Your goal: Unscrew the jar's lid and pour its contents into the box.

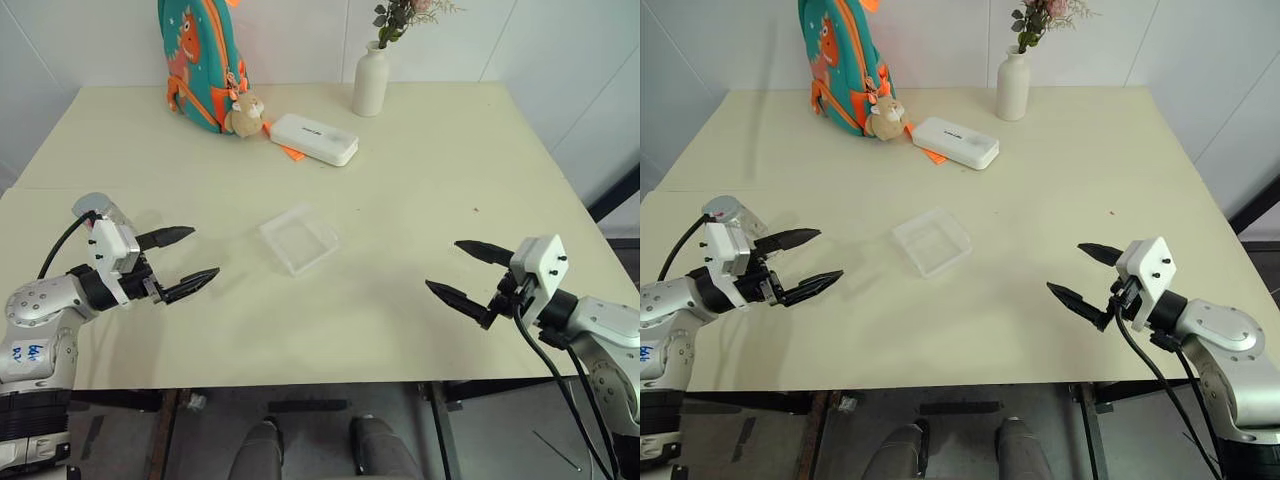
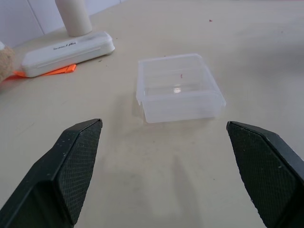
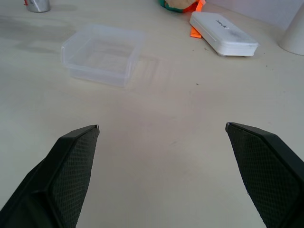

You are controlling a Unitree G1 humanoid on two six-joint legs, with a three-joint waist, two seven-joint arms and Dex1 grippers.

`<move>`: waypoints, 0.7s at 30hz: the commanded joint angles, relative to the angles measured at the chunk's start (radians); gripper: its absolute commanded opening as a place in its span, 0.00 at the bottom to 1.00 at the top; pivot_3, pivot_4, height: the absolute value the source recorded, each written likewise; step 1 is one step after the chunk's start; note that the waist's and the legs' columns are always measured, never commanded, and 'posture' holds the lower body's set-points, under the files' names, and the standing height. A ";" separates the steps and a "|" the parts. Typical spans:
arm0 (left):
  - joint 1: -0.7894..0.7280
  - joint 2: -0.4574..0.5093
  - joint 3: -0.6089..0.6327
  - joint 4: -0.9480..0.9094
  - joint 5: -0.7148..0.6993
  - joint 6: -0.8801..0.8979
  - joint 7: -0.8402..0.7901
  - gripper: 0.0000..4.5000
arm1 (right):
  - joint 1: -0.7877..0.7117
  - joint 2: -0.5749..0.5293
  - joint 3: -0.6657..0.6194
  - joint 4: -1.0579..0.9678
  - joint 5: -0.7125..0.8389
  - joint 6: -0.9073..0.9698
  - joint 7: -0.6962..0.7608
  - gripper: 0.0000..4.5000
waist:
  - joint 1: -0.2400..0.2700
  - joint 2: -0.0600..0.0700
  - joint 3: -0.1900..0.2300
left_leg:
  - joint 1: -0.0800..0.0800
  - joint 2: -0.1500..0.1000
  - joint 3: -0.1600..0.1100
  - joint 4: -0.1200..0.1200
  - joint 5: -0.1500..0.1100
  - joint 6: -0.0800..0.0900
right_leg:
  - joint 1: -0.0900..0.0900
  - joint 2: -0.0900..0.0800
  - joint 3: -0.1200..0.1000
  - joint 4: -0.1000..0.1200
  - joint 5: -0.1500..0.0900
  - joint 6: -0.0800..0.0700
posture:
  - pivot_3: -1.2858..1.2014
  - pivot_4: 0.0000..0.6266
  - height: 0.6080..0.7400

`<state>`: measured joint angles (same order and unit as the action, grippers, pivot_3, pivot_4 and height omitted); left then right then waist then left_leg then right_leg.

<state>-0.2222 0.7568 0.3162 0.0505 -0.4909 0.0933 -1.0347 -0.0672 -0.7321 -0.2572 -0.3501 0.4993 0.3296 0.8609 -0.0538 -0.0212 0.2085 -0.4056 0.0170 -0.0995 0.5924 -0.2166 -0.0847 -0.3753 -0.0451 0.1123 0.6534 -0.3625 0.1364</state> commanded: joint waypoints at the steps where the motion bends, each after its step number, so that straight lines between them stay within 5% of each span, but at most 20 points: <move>1: 0.041 -0.002 0.053 -0.051 -0.014 -0.010 0.031 0.99 | -0.049 -0.034 0.012 0.046 -0.024 -0.054 0.053 1.00 | -0.003 0.000 0.000 | 0.000 0.000 0.000 0.000 0.000 0.000 | 0.000 0.000 0.000 0.000 0.000 0.000 | 0.52 0.24 1.00; 6: 0.177 -0.032 0.131 -0.112 0.003 -0.023 0.117 0.99 | -0.172 -0.022 0.067 0.179 -0.050 -0.092 0.107 1.00 | -0.004 0.000 0.000 | 0.001 0.001 0.001 0.000 0.000 0.000 | 0.000 0.001 0.001 0.000 0.000 0.000 | 0.52 0.24 1.00; 13: 0.383 -0.200 0.327 -0.075 0.093 -0.170 0.391 0.99 | -0.453 0.149 0.189 0.195 0.050 0.008 0.111 1.00 | -0.007 0.000 0.000 | 0.001 0.003 0.002 0.000 0.000 0.000 | -0.001 0.002 0.001 0.001 0.001 -0.001 | 0.52 0.24 1.00; 21: 0.229 -0.399 0.274 -0.043 0.185 -0.216 0.728 0.99 | -0.566 0.268 0.278 0.188 0.047 0.024 0.079 1.00 | 0.037 -0.003 0.000 | -0.001 -0.001 -0.002 0.004 0.000 0.000 | 0.001 -0.001 -0.002 0.000 0.002 0.000 | 0.52 0.24 1.00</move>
<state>0.0423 0.3580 0.6058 0.0068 -0.3347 -0.0795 -0.3534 -0.6206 -0.4719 0.0343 -0.1317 0.5324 0.3529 0.9576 -0.0165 -0.0243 0.2089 -0.4066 0.0164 -0.1017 0.5969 -0.2165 -0.0847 -0.3745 -0.0459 0.1100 0.6532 -0.3592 0.1366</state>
